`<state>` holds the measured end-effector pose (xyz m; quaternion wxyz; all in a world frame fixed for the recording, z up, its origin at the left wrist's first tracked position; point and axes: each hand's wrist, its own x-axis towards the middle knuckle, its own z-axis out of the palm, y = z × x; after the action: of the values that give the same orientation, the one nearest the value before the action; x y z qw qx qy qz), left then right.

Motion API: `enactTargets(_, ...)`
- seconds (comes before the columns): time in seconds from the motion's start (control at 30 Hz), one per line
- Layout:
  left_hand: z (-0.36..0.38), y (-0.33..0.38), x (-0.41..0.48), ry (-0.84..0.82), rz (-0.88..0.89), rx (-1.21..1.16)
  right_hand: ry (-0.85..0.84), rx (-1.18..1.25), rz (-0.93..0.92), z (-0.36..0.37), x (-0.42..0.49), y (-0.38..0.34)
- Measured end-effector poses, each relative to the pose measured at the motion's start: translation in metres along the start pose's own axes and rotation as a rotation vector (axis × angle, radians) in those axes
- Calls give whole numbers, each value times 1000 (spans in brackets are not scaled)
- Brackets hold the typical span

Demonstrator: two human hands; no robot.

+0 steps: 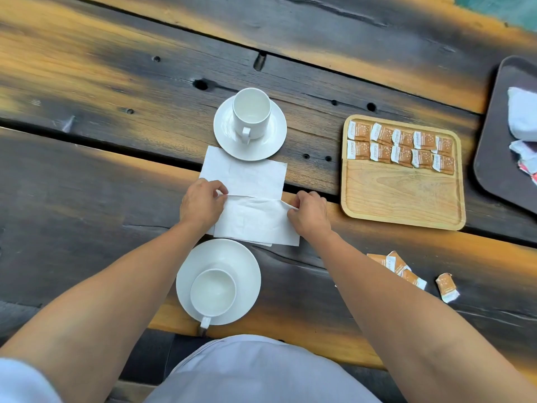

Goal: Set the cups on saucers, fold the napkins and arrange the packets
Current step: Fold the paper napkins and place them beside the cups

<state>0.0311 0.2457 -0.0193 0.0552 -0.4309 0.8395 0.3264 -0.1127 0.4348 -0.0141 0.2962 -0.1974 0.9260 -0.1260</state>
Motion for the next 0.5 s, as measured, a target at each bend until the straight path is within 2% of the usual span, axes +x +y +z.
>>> enactTargets(0.2, -8, 9, -3, 16, -29, -158, -20, 320, 99, -13, -5, -5)
enactTargets(0.33, -15, 18, -7, -21, -148, -389, -16, 552, 170, -21, -9, -9)
enactTargets(0.5, -18, 19, -8, -41, -275, -632, -1, 666, 185, -24, -9, -15)
